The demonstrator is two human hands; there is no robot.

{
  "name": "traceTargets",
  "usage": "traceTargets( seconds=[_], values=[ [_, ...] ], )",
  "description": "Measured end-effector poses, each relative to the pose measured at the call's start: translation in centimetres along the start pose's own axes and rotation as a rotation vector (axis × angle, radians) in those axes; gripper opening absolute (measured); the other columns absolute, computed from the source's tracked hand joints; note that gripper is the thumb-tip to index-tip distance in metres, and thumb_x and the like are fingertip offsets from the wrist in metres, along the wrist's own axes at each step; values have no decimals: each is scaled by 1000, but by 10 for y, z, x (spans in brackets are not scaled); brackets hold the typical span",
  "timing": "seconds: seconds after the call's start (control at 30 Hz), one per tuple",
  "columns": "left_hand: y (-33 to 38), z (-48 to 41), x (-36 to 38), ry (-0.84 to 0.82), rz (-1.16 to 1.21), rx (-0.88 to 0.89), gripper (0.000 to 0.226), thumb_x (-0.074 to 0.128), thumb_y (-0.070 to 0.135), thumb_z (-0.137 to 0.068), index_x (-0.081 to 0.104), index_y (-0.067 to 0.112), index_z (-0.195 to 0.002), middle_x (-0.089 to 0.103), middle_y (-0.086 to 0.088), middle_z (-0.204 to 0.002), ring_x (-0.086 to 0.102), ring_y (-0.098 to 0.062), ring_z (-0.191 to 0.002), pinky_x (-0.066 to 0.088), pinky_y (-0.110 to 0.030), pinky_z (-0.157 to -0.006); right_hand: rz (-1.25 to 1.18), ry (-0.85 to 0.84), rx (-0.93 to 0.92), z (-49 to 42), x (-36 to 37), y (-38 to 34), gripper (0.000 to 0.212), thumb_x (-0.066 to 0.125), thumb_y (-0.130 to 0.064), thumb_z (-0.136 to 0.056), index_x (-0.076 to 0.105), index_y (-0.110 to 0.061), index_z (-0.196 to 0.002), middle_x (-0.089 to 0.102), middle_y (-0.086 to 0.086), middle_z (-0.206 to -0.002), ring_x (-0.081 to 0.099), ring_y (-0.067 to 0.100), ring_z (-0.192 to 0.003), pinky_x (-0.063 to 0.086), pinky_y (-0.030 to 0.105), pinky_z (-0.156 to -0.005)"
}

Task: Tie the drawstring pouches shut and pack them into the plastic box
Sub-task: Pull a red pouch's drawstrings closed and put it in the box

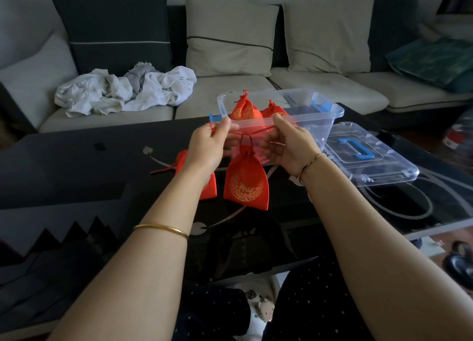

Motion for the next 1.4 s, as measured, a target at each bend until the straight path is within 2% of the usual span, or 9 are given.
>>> traceTargets(
  seconds=[0.17,0.27,0.43,0.57,0.77,0.97,1.17,1.3,1.4],
  values=[
    [-15,3,-7,92,-98,-147,58,28,45,-100,64,10,-71,72,-5,-85,65,-15,-80,51,-29,-66,-473,4,242,1,-4,21,41,46,-36,-96,45,-15,-61,58,2,-70,60,13,-53,43,21,-57],
    [-25,2,-12,155,-79,-209,64,27,46,-100,53,10,-55,73,-4,-82,65,-19,-84,50,-31,-68,-628,-5,318,3,-2,28,48,40,-36,-99,42,-15,-55,68,4,-74,66,14,-51,44,17,-45],
    [-26,0,5,90,511,-254,69,27,46,-100,47,18,-41,74,-4,-74,71,-17,-80,48,-33,-79,-567,94,378,4,-7,41,43,42,-35,-98,46,-14,-60,56,-1,-42,55,11,-34,41,13,-34],
    [-21,-1,15,91,749,-223,66,33,44,-100,51,13,-44,56,-3,-48,63,-18,-51,55,-36,-71,-547,167,397,3,-16,46,45,42,-30,-99,42,-15,-57,44,-4,-33,44,7,-25,33,11,-29],
    [-19,-1,17,96,382,-166,51,43,40,-98,57,12,-59,56,4,-47,55,-9,-42,52,-24,-50,-454,227,261,-2,-24,35,44,41,-33,-99,44,-14,-59,47,-3,-35,45,7,-27,36,12,-31],
    [-8,7,34,-205,-105,-47,8,67,20,-86,70,19,-78,65,-1,-71,57,-9,-59,53,-30,-67,-139,94,-63,-3,-9,-7,40,41,-29,-99,51,-11,-65,66,3,-56,54,10,-40,40,18,-42],
    [0,13,44,-252,-199,-28,16,70,22,-83,69,6,-79,60,-5,-64,54,-11,-55,51,-34,-69,29,-15,-216,4,19,-24,42,45,-33,-97,55,-10,-63,54,6,-63,44,12,-46,37,23,-43],
    [-7,12,44,-247,-123,-79,19,68,23,-85,68,4,-79,58,3,-57,53,-5,-47,51,-27,-62,294,99,-81,1,5,-14,50,36,-41,-97,54,-11,-62,56,2,-51,41,13,-34,30,17,-38],
    [-13,9,40,-233,-55,-129,17,65,23,-87,68,10,-77,60,2,-60,56,-9,-51,52,-30,-64,416,41,22,3,6,-3,37,35,-28,-96,55,-8,-71,61,4,-50,43,11,-29,30,16,-37]
  ],
)
Point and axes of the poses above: each hand's wrist, its own z-axis away from the middle knuckle, its own x-axis out of the palm, y = z × x, the point moved 9 cm from there along -z, towards the middle knuckle
